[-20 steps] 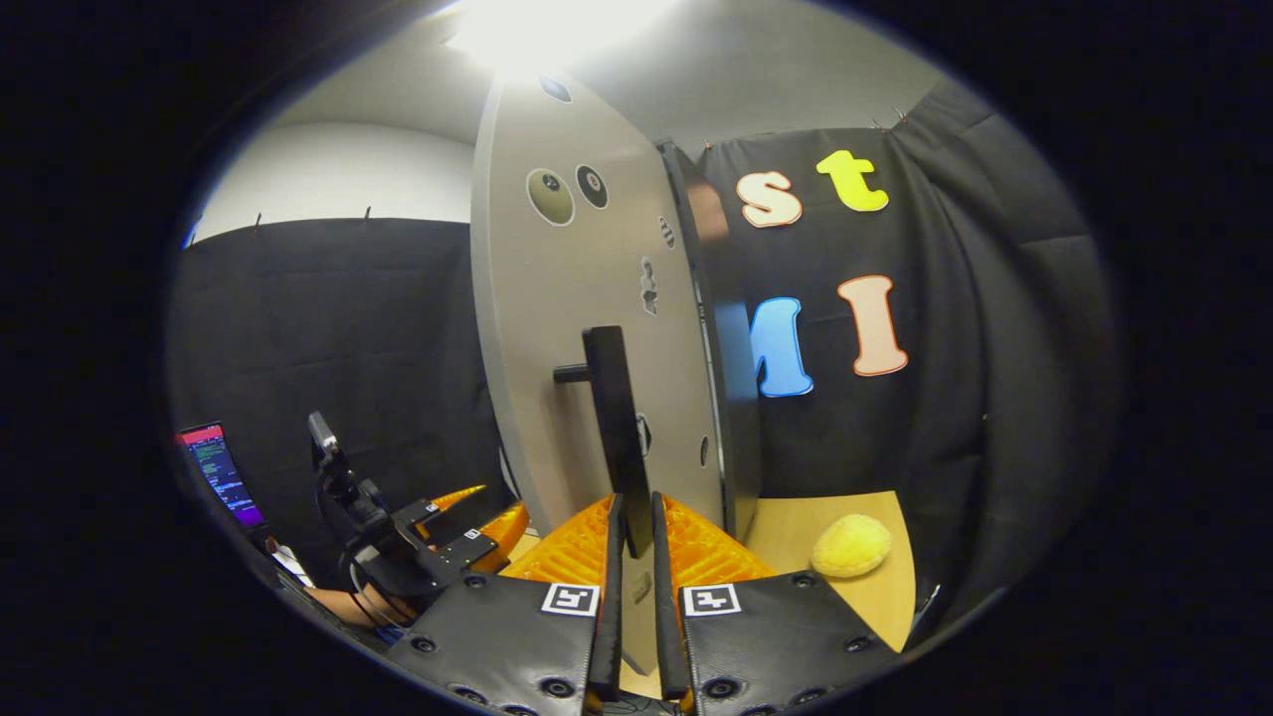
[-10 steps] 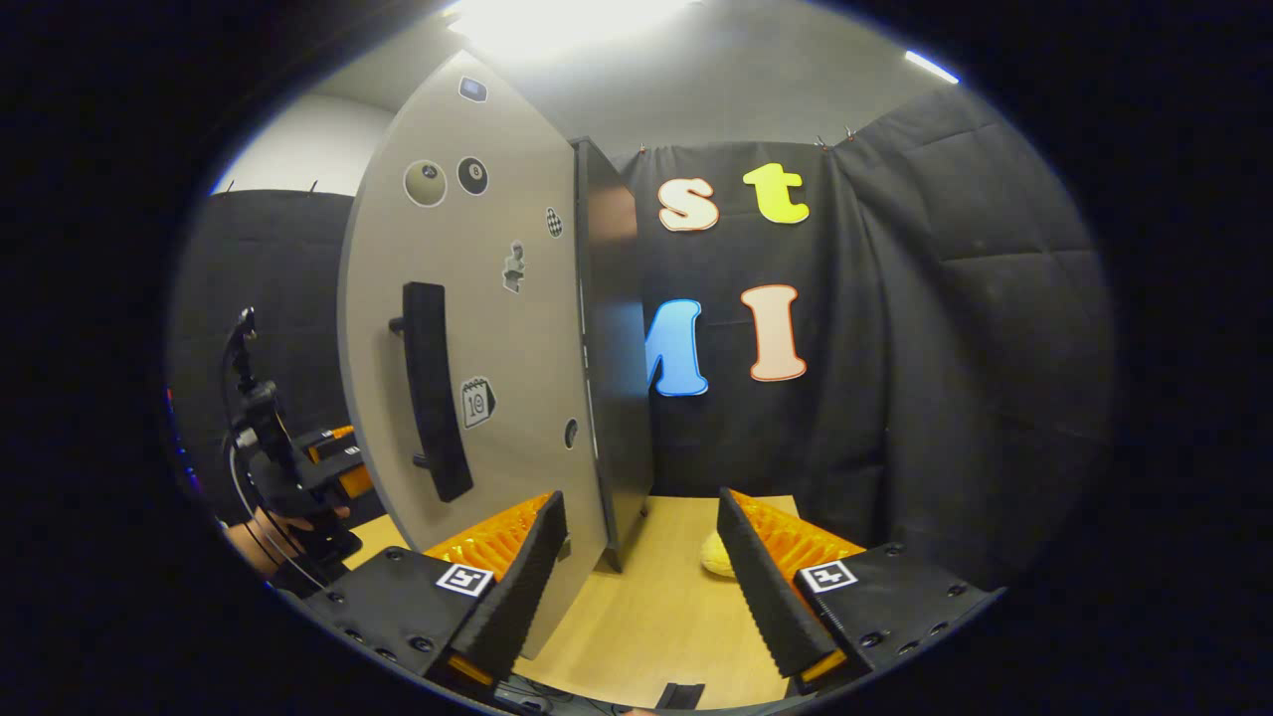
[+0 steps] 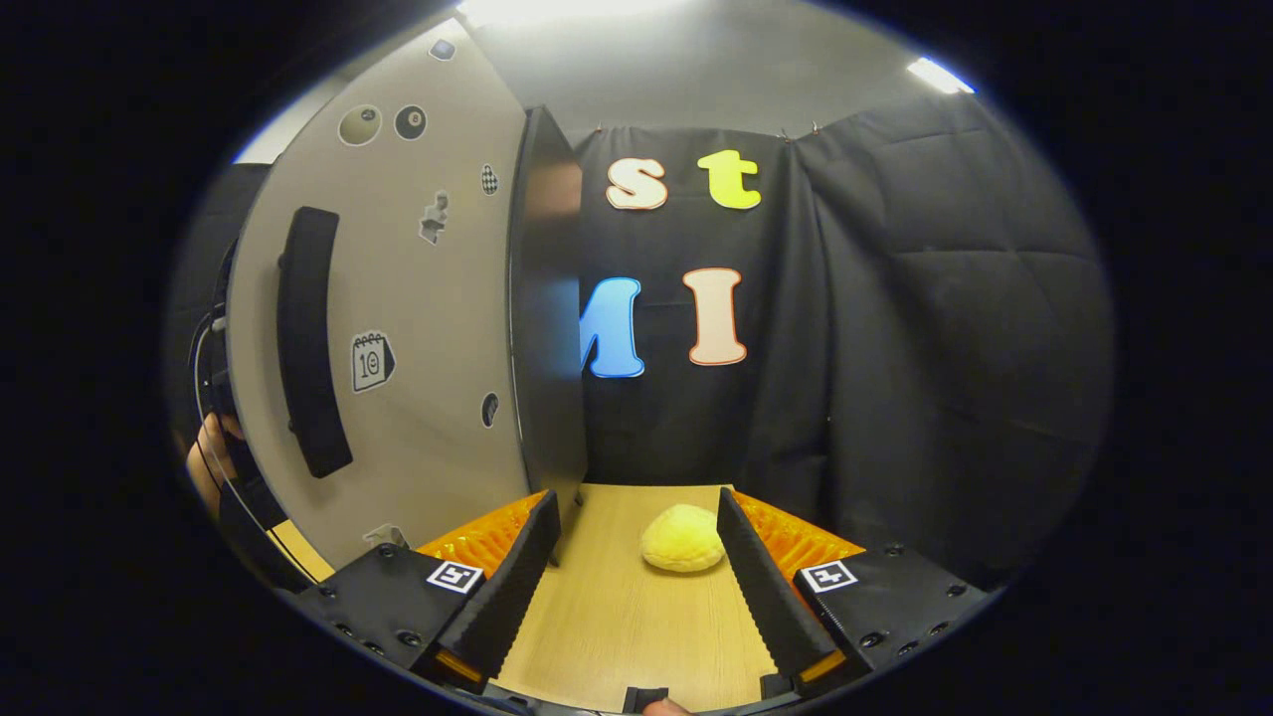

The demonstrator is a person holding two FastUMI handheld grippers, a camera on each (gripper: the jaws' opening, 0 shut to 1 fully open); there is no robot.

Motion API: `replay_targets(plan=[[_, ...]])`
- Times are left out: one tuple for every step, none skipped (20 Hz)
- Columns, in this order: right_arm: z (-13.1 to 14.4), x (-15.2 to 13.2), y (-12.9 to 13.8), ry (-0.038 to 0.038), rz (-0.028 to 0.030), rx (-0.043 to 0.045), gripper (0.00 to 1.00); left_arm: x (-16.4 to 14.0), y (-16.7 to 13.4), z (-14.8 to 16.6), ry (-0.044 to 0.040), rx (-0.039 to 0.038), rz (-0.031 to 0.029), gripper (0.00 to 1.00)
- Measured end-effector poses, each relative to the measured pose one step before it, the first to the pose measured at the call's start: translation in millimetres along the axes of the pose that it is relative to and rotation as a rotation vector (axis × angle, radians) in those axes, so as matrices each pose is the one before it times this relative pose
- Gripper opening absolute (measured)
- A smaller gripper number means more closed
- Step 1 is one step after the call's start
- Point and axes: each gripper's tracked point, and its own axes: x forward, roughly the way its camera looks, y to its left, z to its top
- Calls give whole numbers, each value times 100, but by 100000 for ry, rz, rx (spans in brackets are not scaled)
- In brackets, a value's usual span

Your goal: Open the cabinet door with the right hand, grasp the bottle in the cabinet with the left hand and place it on the coaster, then close the cabinet door with the right hand.

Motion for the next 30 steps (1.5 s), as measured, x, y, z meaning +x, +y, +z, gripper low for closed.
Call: replay_targets(plan=[[-188, 292, -280, 744, -2312, 1082, 100, 1363, 220, -33, 286, -321, -1039, 77], [-162, 351, -197, 397, -1835, 1459, 100, 1188, 105, -103, 248, -333, -1371, 77], [-154, 349, 39, 237, -1298, 1465, 100, 1020, 247, -167, 475, -75, -1025, 77], [-190, 275, 5, 434, -1453, 1128, 96, 1123, 198, -180, 477, 142, -1048, 77], [-168, 254, -168, 427, -1841, 604, 96, 1023, 88, -230, 294, 494, -1141, 77], [-209, 306, -235, 299, -2285, 431, 96, 1092, -10, -288, 258, 756, -755, 77], [-179, 250, -130, 257, -2197, 368, 96, 960, 96, -216, 119, 746, -807, 77], [-45, 210, -223, 9, -2080, 524, 96, 1031, 73, -281, 99, 438, -825, 77], [-47, 264, -144, -99, -1914, 605, 100, 1000, 88, -290, 62, 118, -886, 77], [-94, 117, -170, 47, -1920, 389, 100, 873, 123, -387, 75, -41, -745, 77], [-157, 102, -130, 125, -1986, 89, 96, 884, 68, -399, 383, -82, -580, 77], [-108, 163, -150, 177, -1892, -243, 96, 830, 215, -433, 458, -105, -384, 77], [-78, 205, -164, 328, -1474, -272, 96, 640, 292, -361, 257, -18, -303, 77], [-26, 263, 44, 248, -1083, 24, 100, 734, 166, -358, 347, 145, -417, 77], [-90, 307, 293, 153, -740, 289, 96, 690, 133, -447, 353, 117, -285, 77], [-30, 329, 137, 153, -650, 457, 96, 649, 99, -291, 199, 67, -293, 77], [-169, 274, 118, 305, -790, 428, 100, 638, 104, -402, 281, 127, -236, 77], [-112, 260, 52, 395, -1027, 120, 96, 591, 179, -355, 523, 254, 0, 77], [-199, 305, 68, 529, -1030, -200, 100, 808, 358, -541, 554, 202, 228, 77], [-158, 211, 109, 608, -783, -219, 96, 643, 170, -478, 740, 276, -189, 76], [-119, 190, 194, 541, -525, -99, 96, 619, 140, -449, 621, 441, -186, 77], [19, 70, 178, 289, -422, -72, 96, 531, 52, -283, 336, 443, -241, 76], [-56, 172, 61, 171, -551, -205, 100, 425, 57, -263, 160, 397, -159, 77], [27, 89, 9, 183, -708, -237, 100, 454, 116, -229, 188, 321, 149, 77], [15, 94, 124, 327, -613, -210, 96, 514, 6, -328, 318, 116, -2, 79], [95, 0, 151, 47, -315, -81, 96, 429, -87, -283, 549, -48, -368, 76], [88, -49, 261, -299, -177, -132, 100, 428, 65, -396, 628, 27, -202, 76], [112, -40, 126, -189, -365, -335, 100, 422, 57, -324, 733, 204, 27, 76], [6, 32, 196, -53, -520, -601, 96, 368, 128, -421, 845, 329, 69, 76], [-23, -30, 125, 193, -672, -556, 100, 402, 26, -341, 712, 109, -202, 79]])
